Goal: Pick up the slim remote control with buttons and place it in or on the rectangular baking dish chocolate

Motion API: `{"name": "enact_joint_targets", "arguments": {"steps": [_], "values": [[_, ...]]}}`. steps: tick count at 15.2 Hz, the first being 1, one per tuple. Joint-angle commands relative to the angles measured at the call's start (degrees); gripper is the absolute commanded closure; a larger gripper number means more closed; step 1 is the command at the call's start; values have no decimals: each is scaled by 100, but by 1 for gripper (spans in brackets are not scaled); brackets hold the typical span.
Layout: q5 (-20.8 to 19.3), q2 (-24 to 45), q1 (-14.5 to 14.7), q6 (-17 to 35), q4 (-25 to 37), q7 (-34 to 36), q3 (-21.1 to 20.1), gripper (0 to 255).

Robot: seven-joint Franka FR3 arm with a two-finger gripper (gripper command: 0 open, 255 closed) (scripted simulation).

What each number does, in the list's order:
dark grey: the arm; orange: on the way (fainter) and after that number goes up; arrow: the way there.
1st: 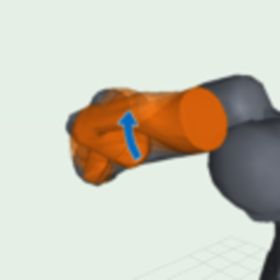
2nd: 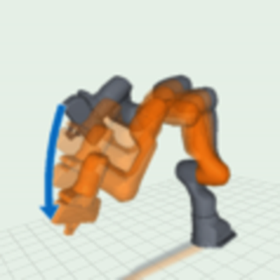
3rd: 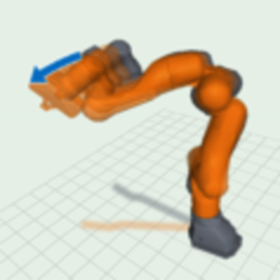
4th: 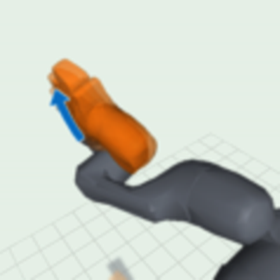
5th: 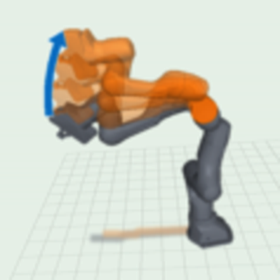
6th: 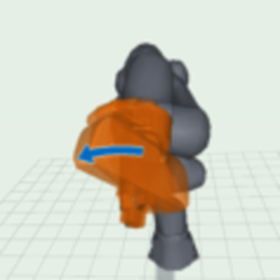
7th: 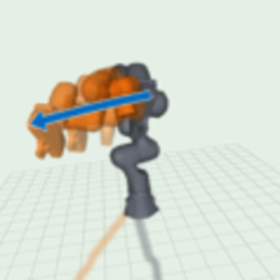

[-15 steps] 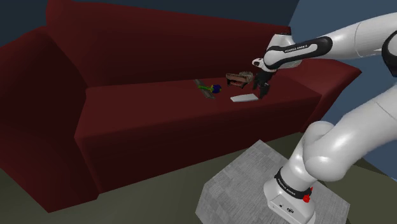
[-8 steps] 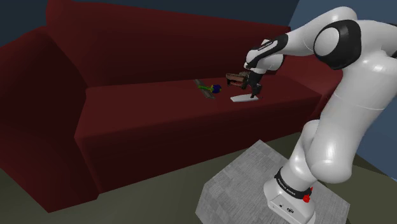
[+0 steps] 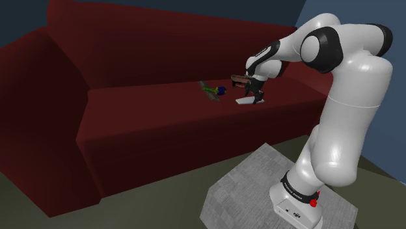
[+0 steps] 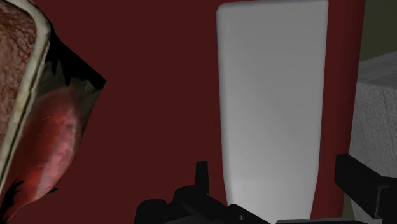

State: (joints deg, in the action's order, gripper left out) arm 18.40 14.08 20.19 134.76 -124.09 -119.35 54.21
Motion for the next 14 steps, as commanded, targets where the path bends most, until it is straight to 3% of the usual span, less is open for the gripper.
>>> {"name": "enact_joint_targets", "arguments": {"steps": [1,7,8,14], "values": [[80,61,-38,51,-15,-54,-43,0],[79,61,-38,51,-15,-54,-43,0],[80,61,-39,51,-15,-54,-43,255],[79,61,-39,51,-15,-54,-43,255]]}}
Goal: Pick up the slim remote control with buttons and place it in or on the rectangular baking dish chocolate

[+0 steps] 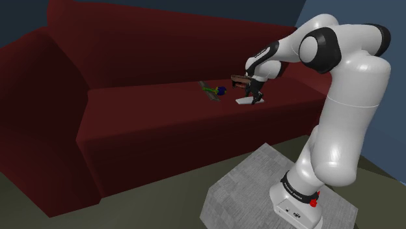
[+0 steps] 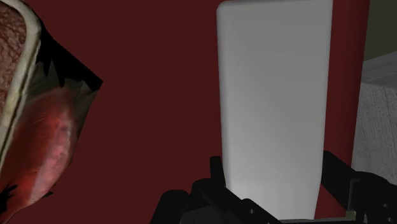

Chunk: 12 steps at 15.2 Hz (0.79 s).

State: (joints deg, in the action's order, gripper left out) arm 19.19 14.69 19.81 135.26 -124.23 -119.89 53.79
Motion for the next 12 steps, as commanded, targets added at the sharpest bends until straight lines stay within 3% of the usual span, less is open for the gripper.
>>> {"name": "enact_joint_targets", "arguments": {"steps": [1,3,12], "values": [[0,0,0,0,0,0,0,255],[0,1,0,1,0,0,0,255],[-747,-597,335,-528,217,522,351,255]]}}
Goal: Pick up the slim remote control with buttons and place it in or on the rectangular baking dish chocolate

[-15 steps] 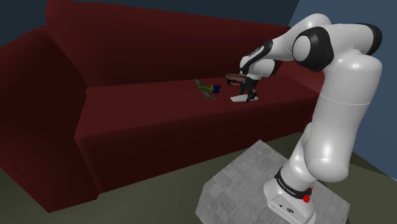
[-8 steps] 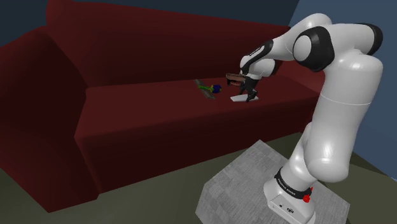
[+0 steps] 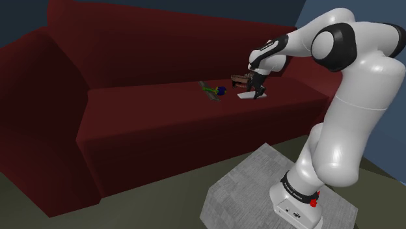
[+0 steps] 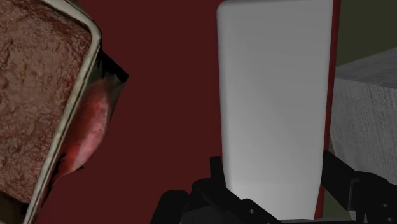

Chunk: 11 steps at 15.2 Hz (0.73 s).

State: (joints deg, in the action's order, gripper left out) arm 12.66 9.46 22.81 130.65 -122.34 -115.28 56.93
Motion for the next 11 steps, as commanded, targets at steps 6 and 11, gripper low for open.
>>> {"name": "enact_joint_targets", "arguments": {"steps": [6,11], "values": [[-542,-453,182,-457,239,380,155,255],[-856,-731,255,-804,455,607,184,255]]}}
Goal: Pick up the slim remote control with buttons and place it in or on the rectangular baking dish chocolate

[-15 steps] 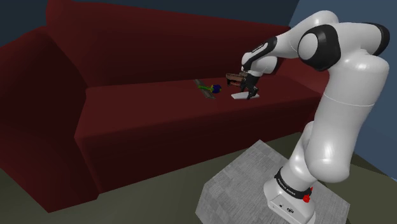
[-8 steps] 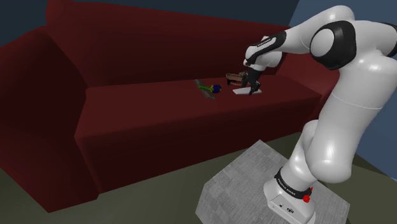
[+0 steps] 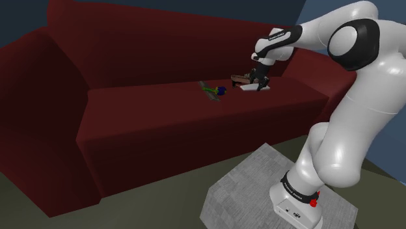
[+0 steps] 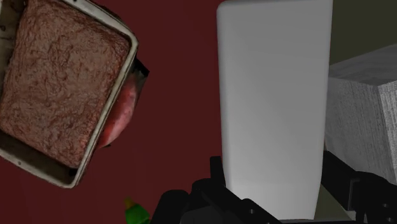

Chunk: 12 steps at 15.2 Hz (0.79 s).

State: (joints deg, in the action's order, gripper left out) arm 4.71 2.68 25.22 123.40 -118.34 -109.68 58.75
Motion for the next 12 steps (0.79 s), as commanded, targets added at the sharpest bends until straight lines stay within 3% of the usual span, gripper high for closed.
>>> {"name": "enact_joint_targets", "arguments": {"steps": [1,12], "values": [[-115,-103,25,-151,101,87,2,255],[-527,-509,82,-965,709,396,-60,255]]}}
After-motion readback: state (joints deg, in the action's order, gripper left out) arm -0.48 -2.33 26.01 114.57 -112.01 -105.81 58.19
